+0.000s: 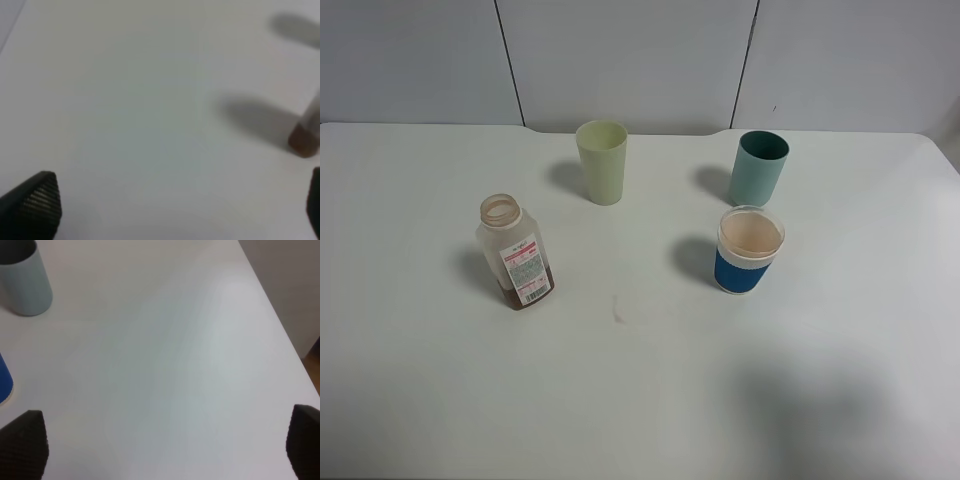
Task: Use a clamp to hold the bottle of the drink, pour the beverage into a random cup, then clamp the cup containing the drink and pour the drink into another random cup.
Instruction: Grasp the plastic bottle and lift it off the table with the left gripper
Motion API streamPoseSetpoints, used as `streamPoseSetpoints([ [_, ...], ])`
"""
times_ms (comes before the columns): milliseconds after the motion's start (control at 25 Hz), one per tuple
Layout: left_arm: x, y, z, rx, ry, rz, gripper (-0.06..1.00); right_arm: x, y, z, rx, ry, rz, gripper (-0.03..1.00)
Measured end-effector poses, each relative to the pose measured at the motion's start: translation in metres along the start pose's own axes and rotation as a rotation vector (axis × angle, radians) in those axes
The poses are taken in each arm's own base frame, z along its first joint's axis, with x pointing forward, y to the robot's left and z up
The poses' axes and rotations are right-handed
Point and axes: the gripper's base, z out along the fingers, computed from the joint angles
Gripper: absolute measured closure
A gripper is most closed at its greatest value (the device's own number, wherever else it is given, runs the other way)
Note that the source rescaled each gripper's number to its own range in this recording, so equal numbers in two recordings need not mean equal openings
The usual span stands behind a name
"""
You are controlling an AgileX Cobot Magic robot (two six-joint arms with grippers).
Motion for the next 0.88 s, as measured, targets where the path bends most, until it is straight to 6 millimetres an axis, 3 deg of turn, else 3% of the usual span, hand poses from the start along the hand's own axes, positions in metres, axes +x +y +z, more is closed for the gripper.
streamPoseSetpoints([
  [240,-0.022,-0.002,0.008,0.032,-0.008,-0.007,-0.06,0.000,0.000,0.000,0.000,0.000,0.000,0.12],
  [400,-0.038,-0.002,0.023,0.033,0.025,-0.010,-0.06,0.000,0.000,0.000,0.000,0.000,0.001,0.12],
  [600,-0.054,-0.001,0.059,0.036,0.133,-0.022,-0.06,0.000,0.000,0.000,0.000,0.000,0.001,0.12],
  [880,-0.054,-0.003,0.103,0.078,0.342,0.005,-0.06,0.000,0.000,0.000,0.000,0.000,0.001,0.12],
])
